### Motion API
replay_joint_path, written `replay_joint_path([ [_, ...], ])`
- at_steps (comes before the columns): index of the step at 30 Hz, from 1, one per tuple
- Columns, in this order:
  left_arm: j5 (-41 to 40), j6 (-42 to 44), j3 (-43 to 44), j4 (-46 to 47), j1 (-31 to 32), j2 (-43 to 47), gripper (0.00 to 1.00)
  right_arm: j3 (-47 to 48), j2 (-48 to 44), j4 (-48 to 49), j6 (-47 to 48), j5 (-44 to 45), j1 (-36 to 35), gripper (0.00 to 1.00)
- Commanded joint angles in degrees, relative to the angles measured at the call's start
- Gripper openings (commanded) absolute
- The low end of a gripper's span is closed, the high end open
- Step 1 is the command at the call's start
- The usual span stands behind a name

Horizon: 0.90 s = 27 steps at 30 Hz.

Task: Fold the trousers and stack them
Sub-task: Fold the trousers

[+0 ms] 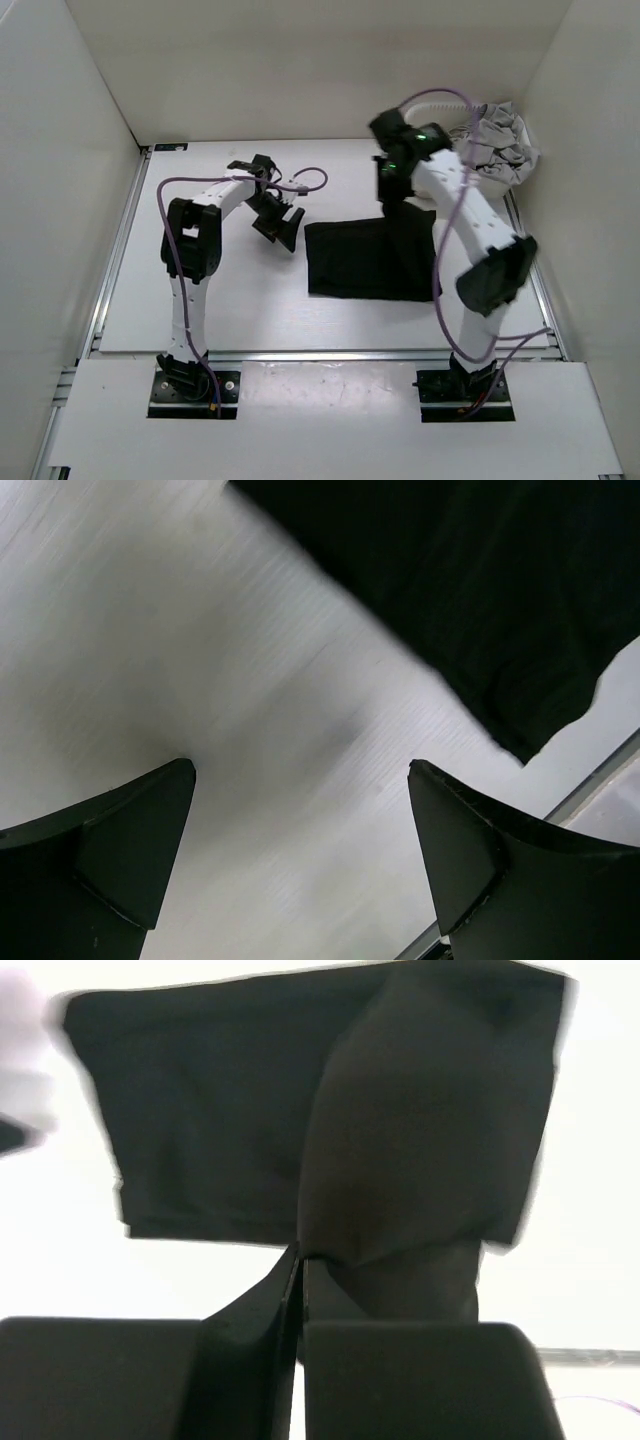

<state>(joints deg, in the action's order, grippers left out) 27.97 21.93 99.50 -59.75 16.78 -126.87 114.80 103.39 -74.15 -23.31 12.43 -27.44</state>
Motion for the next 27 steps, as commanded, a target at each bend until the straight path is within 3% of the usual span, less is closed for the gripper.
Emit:
replay_joint_path([
  [1,4.3,-0.5,0.3,2.9,2.0,-5.1,1.0,13.0,8.8,-7.8,-5.7,2.9,-8.1,0.0],
  [3,4.3,-0.5,1.6,3.4,2.0,-5.7,1.0,19.3,14.5,-6.5,-8.1,1.6,-10.1,0.0],
  [10,3.7,-0.5,3.3,3.9,2.0,-8.8,1.0,13.1,18.8,5.1,-12.4,-3.9,-16.5,0.0],
  [13,3.0,-0.5,3.3,4.5,2.0,-9.4,1.0,15.6,22.1,5.8,-9.1,-7.3,-18.2,0.0],
  [15,2.4,-0.5,3.3,4.5,1.5,-9.4,0.97,19.3,22.6,4.5,-8.3,-4.8,-19.1,0.0],
  [19,0.9,-0.5,3.3,5.0,-0.4,-9.4,0.95,13.7,16.2,8.6,-5.9,-2.7,-19.1,0.0],
  [27,-1.5,0.6,4.4,5.0,-0.4,-9.5,0.92,23.6,24.9,7.9,1.2,-14.1,-21.9,0.0],
])
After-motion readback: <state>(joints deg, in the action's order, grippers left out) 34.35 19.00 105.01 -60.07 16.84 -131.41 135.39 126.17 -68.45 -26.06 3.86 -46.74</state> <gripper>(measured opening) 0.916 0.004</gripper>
